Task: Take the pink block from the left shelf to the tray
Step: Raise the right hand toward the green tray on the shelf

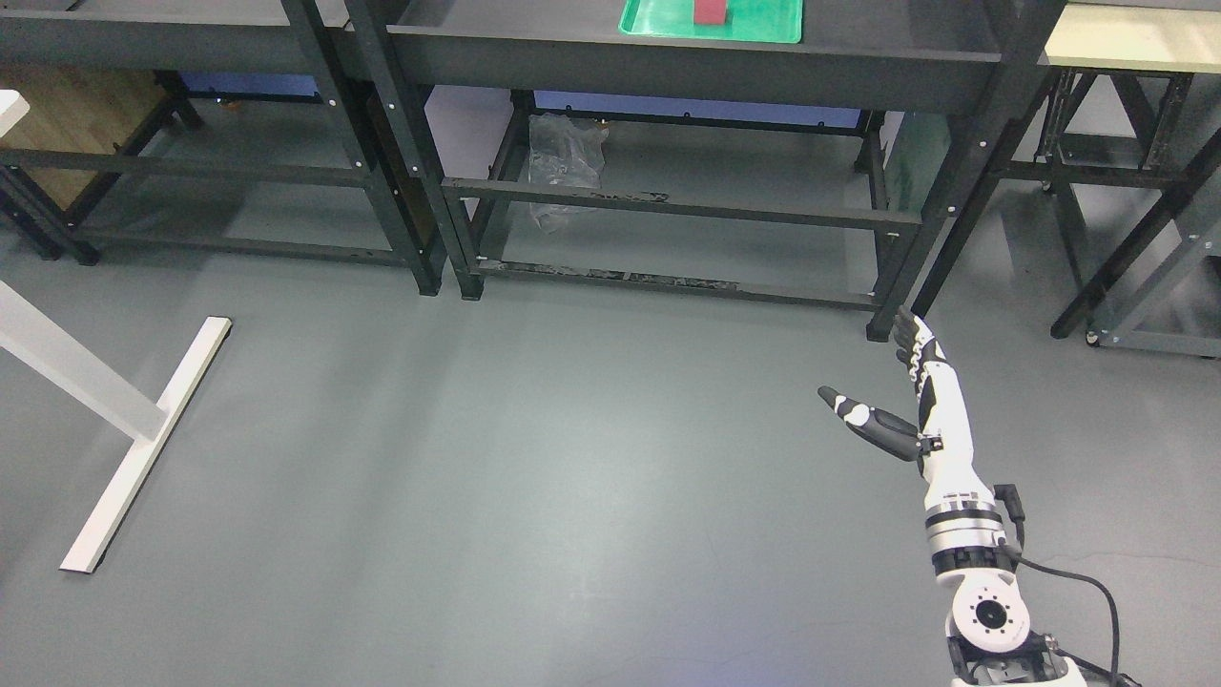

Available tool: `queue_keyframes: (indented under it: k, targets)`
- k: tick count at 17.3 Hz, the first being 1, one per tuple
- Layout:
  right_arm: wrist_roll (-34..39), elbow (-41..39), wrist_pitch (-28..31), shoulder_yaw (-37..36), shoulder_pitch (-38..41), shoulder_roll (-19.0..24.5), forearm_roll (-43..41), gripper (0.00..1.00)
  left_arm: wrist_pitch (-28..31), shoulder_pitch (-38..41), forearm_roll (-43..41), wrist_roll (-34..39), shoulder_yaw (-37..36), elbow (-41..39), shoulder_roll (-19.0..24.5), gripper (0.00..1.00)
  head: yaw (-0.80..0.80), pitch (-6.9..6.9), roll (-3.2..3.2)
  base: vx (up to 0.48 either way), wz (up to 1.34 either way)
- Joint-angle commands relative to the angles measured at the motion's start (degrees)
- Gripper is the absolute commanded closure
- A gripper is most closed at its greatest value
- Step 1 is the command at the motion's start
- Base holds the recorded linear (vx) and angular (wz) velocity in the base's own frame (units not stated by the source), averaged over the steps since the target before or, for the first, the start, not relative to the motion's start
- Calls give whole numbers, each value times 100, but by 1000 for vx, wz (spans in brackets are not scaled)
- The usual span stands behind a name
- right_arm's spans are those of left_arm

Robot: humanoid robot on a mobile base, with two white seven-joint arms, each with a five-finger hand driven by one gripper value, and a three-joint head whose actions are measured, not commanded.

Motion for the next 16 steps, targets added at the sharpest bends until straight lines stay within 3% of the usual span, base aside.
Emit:
queue_keyframes:
  k: [1,4,6,12,16]
  targets:
    - [-591,-3,116,163,-599,-850,3445,5,-4,-185,-9,3,0,-100,100,0,0,0,0,91,0]
    - [-776,-21,64,207,-714,-966,4716,5,-4,-185,0,3,0,-100,100,0,0,0,0,124,-9]
    - [-909,-56,38,251,-741,-914,4702,0,-4,-185,0,3,0,-100,100,0,0,0,0,132,-34]
    - [-856,-65,-156,295,-679,-870,4455,0,-4,-185,-9,3,0,-100,100,0,0,0,0,139,-99]
    - [-909,-65,-130,365,-697,-870,5122,1,-4,-185,0,3,0,-100,100,0,0,0,0,91,-14]
